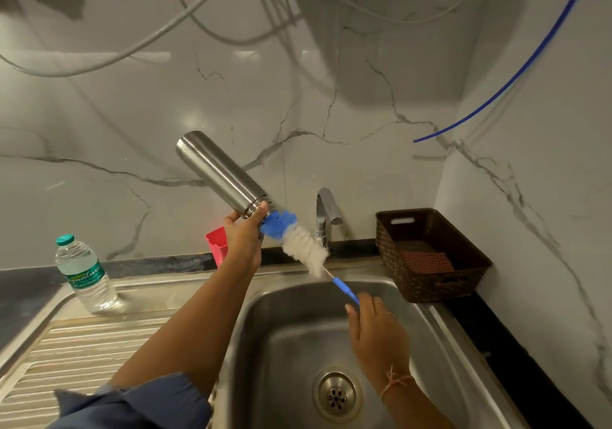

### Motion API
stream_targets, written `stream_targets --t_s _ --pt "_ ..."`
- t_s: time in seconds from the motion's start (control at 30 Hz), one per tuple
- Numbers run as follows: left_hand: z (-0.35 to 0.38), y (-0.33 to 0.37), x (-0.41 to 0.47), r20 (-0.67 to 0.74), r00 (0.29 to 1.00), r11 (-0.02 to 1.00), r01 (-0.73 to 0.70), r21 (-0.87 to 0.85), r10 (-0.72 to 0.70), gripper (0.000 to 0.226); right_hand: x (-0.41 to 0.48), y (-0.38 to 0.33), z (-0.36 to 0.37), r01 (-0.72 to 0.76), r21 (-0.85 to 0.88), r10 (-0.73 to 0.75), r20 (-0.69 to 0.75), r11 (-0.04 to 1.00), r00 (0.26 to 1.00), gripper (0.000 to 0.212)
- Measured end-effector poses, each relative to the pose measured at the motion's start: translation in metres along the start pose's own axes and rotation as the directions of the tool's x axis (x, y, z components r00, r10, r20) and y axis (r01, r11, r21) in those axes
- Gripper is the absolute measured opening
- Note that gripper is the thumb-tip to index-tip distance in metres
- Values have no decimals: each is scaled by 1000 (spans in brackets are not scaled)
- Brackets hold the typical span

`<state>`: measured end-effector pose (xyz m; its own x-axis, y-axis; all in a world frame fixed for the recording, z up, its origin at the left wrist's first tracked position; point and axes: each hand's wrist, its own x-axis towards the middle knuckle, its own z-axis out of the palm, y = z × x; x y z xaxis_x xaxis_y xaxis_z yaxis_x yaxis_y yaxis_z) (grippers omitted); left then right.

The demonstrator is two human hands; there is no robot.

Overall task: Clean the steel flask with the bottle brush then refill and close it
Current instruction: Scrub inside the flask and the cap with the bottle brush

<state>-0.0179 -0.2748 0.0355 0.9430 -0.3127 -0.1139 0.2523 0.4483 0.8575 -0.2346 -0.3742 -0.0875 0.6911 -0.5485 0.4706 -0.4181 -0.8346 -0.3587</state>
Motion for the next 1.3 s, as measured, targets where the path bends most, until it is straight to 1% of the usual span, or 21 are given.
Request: stream_targets --t_s 0.07,0.17,0.23,0.3,0.37,0.43,0.5,0.57,0.63,0.67,0.7,0.73,0.83,0.93,0.97,1.03,1.1,1.17,1.23,1.27,1.3 --pt "4 5 1 11 1000 998 7 -54 -6 58 1 0 2 35 -9 -36 -100 999 994 31" --pt "9 8 2 51 999 994 18 -104 -12 58 7 0 8 -153 389 134 75 908 988 31" --pt "11 10 2 53 998 993 24 -112 -18 58 8 -3 4 -421 709 185 389 565 903 34" --pt "9 10 2 60 998 994 17 -104 -11 60 9 -5 -10 -695 695 68 697 185 714 40" --pt "6 8 0 73 997 996 11 -83 -5 59 7 0 -19 -815 579 -78 814 28 575 40" --pt "3 6 -2 72 997 999 5 -54 -1 57 5 4 -23 -865 501 -152 854 -21 498 37" --pt "1 4 -3 63 998 999 0 -35 3 56 5 4 -25 -859 512 -129 852 0 507 37" --pt "0 3 -1 55 998 1000 -8 -20 9 54 7 -2 -22 -784 596 5 796 173 605 37" --pt "0 5 2 47 999 1000 -26 9 26 55 7 -11 -20 -523 604 146 560 602 815 30" --pt "1 6 3 41 998 999 -42 31 41 57 6 -12 -16 -284 434 123 363 855 924 28" --pt "2 7 3 37 998 997 -55 50 54 60 6 -11 -11 -93 215 51 193 972 980 29" --pt "4 9 2 36 997 996 -65 55 63 61 6 -9 -9 16 58 -21 80 998 997 40" --pt "9 13 1 45 997 997 -67 24 66 59 8 -2 -9 193 -82 -203 -134 978 970 49" --pt "8 18 3 58 997 998 -48 -31 50 59 18 -3 -21 128 342 -113 -64 931 992 24" --pt "6 20 4 72 997 998 -38 -51 42 58 22 -3 -27 -16 557 -21 60 830 998 18" --pt "5 21 4 108 994 997 -16 -73 24 56 25 0 -39 -426 791 45 454 439 890 21" --pt "6 20 3 141 990 997 -5 -81 16 55 25 6 -47 -680 720 -39 690 136 723 28" --pt "10 18 1 154 988 996 6 -91 9 51 22 10 -49 -768 640 -116 765 23 634 31" --pt "13 16 -1 155 988 995 13 -97 2 49 22 9 -45 -779 624 -74 781 61 620 31" --pt "14 16 -1 153 988 995 15 -95 -1 49 22 7 -41 -739 653 3 749 166 663 31" --pt "15 16 -1 147 989 995 17 -96 -2 49 21 5 -36 -630 685 103 643 366 759 31"
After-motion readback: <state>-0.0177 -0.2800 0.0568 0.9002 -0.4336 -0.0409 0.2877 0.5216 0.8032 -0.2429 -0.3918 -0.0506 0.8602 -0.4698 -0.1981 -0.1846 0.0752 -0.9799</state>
